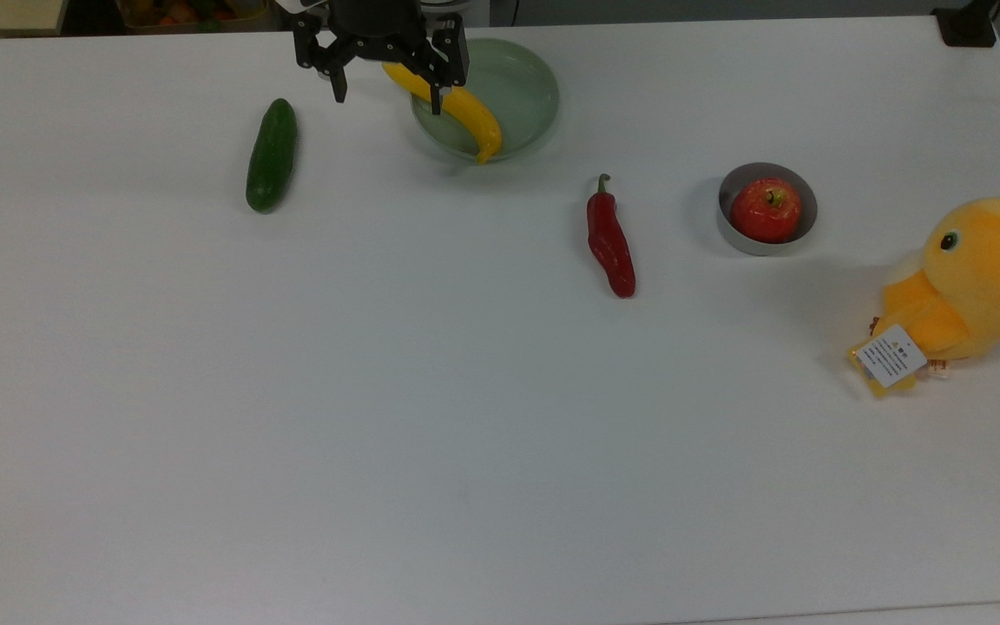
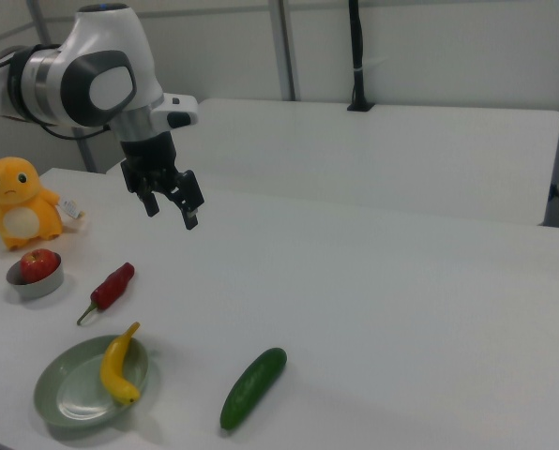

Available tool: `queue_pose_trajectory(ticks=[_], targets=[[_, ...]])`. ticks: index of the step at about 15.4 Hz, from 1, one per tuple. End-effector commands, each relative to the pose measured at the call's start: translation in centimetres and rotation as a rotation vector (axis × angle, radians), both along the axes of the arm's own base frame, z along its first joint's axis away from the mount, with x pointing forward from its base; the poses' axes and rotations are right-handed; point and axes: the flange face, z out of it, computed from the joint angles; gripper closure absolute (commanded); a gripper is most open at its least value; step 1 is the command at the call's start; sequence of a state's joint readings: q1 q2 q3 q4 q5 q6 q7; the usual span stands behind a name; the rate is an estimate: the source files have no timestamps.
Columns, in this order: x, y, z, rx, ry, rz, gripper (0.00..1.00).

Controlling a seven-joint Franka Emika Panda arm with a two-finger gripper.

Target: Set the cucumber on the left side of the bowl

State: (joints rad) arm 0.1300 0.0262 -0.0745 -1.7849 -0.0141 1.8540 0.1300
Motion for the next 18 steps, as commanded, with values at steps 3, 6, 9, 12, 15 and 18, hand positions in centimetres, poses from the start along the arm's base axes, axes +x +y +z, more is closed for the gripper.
queue_pose_trajectory(ticks=[3,6,9,12,15,18], targets=[[-1.2,0.4,-0.6,0.008,0.021,0.026,0.0],[-1.2,0.3,-0.5,0.01,0.019,0.025,0.0],[-1.1,0.3,-0.6,0.008,0.019,0.025,0.0],[-1.1,0.3,-0.8,0.008,0.022,0.025,0.0],[-1.2,0.3,-1.5,0.009,0.021,0.031,0.0],[-1.6,1.2,-3.4,0.009,0.01,0.033,0.0]])
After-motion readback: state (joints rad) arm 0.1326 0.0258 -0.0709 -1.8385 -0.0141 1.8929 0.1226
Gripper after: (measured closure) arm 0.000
